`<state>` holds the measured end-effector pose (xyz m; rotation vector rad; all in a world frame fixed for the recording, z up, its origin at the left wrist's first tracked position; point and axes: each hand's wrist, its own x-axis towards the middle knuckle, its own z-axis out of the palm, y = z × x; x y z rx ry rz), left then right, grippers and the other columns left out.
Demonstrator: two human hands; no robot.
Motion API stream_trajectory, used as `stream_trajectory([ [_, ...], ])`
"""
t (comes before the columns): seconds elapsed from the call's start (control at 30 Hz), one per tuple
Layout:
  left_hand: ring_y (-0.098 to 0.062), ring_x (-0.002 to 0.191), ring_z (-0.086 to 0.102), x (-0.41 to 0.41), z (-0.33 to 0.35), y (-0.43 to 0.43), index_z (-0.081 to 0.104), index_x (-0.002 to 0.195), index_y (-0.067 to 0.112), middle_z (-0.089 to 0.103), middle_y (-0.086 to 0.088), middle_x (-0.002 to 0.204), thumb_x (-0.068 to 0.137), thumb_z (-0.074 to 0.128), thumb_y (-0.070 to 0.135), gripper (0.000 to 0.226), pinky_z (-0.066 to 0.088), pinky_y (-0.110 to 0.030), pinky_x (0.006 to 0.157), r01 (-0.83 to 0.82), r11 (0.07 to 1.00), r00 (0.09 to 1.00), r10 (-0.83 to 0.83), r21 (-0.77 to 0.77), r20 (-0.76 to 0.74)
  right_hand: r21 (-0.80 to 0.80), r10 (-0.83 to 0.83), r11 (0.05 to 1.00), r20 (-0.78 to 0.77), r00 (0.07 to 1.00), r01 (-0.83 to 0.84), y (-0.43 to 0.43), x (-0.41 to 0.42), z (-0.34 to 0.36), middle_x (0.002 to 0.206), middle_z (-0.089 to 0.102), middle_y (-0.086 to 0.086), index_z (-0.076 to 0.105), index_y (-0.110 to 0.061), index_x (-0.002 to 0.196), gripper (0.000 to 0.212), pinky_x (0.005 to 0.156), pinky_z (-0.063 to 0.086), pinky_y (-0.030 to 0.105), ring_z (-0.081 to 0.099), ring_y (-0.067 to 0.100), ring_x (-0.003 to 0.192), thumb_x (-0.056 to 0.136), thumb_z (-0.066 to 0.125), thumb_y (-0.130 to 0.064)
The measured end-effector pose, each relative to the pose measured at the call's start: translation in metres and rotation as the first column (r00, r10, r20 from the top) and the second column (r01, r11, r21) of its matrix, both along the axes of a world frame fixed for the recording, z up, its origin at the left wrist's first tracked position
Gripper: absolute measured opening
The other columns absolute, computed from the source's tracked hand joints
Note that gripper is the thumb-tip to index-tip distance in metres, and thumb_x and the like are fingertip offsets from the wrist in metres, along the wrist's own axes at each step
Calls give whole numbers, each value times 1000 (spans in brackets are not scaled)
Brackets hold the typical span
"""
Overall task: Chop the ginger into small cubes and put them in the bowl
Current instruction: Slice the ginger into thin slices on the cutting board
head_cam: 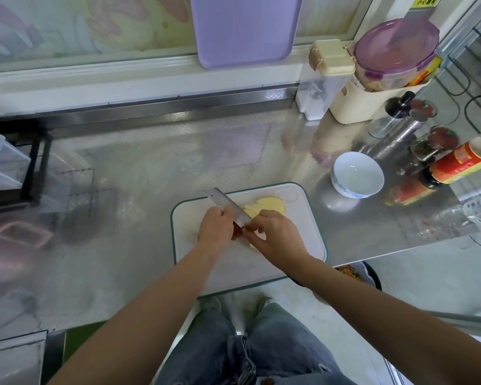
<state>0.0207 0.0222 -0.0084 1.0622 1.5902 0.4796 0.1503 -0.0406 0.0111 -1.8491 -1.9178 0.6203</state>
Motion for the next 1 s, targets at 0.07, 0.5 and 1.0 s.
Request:
stream_trajectory([
  [0.07, -36, 69, 66, -4, -1, 1, 61, 93, -12, 68, -25, 79, 96, 40, 18, 36, 54, -42, 70, -9, 1000, 1000, 9, 13, -18, -24, -18, 1000, -87, 996, 16, 2, 0, 2, 78, 66, 3, 75, -10, 85, 16, 66, 48, 34, 59, 17, 72, 89, 65, -22],
  [0.5, -37, 66, 66, -26, 6, 8, 65, 87, -11, 71, -22, 74, 96, 39, 20, 41, 56, -45, 72, -24, 998, 996, 28, 54, -84, -366, -375, 865, -16, 927, 343, 43, 45, -20, 122, 62, 9, 59, -11, 127, 40, 92, 50, 37, 64, 23, 98, 88, 68, -17],
  [1.0, -20, 115, 48, -63, -2, -4, 55, 128, 25, 54, -1, 122, 85, 65, 35, 45, 42, -37, 99, 658, 738, 700, -527, 149, -482, -317, -140, 944, -125, 982, 94, 2, -2, 2, 66, 56, 9, 44, -15, 76, 24, 55, 36, 33, 54, 28, 60, 94, 48, -29],
])
